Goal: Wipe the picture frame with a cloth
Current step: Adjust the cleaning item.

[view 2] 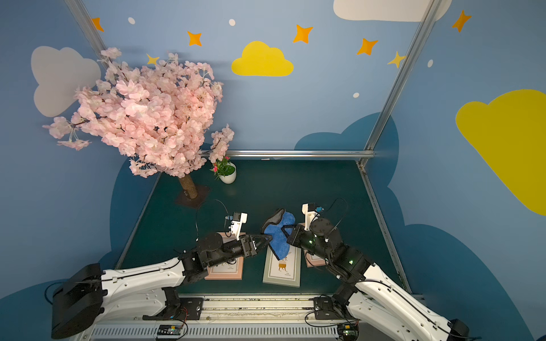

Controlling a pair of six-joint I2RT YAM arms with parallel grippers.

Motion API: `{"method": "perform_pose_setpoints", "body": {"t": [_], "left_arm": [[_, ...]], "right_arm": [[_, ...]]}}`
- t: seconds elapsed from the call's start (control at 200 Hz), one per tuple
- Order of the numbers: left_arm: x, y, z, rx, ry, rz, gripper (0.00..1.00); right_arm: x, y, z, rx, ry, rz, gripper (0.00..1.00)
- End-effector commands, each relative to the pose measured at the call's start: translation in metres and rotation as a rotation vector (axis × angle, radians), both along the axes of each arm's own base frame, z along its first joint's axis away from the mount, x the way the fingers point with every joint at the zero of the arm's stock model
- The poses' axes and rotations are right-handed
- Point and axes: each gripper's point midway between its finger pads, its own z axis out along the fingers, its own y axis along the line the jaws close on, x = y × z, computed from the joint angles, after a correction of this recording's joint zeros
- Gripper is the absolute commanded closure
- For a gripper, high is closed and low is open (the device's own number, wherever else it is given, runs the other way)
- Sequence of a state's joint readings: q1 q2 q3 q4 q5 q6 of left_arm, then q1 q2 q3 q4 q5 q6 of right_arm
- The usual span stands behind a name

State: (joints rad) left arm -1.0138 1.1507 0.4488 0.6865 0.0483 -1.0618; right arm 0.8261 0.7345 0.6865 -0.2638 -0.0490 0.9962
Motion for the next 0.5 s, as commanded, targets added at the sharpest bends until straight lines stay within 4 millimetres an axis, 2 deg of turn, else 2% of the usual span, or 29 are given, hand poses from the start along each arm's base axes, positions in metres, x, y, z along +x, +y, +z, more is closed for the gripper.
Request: {"method": "perform_pose_setpoints", "body": {"t": [0.0,0.135,0.32,0.496], "left_arm": [[0.001,-0.005,0.019,-0.080,-0.029,-0.001,0.14],[0.000,-0.010,0.022,-0.104,-0.026,-0.011,0.14],[0.010,-0.007,-0.001,-0.050,0.042,0.049,0.14],[0.014,-0.015,-0.001,-0.062,0.085,0.055,0.18]], "right_arm": [[0.003,0.012,0.037,0.114,-0.065,0.030,1.00],[0.004,0.016,0.038,0.127,-0.059,0.038,1.00],[0.001,0.022,0.043,0.166,-0.043,0.060,1.00],[-0.002,0.029,0.043,0.187,-0.026,0.082,1.00]]}}
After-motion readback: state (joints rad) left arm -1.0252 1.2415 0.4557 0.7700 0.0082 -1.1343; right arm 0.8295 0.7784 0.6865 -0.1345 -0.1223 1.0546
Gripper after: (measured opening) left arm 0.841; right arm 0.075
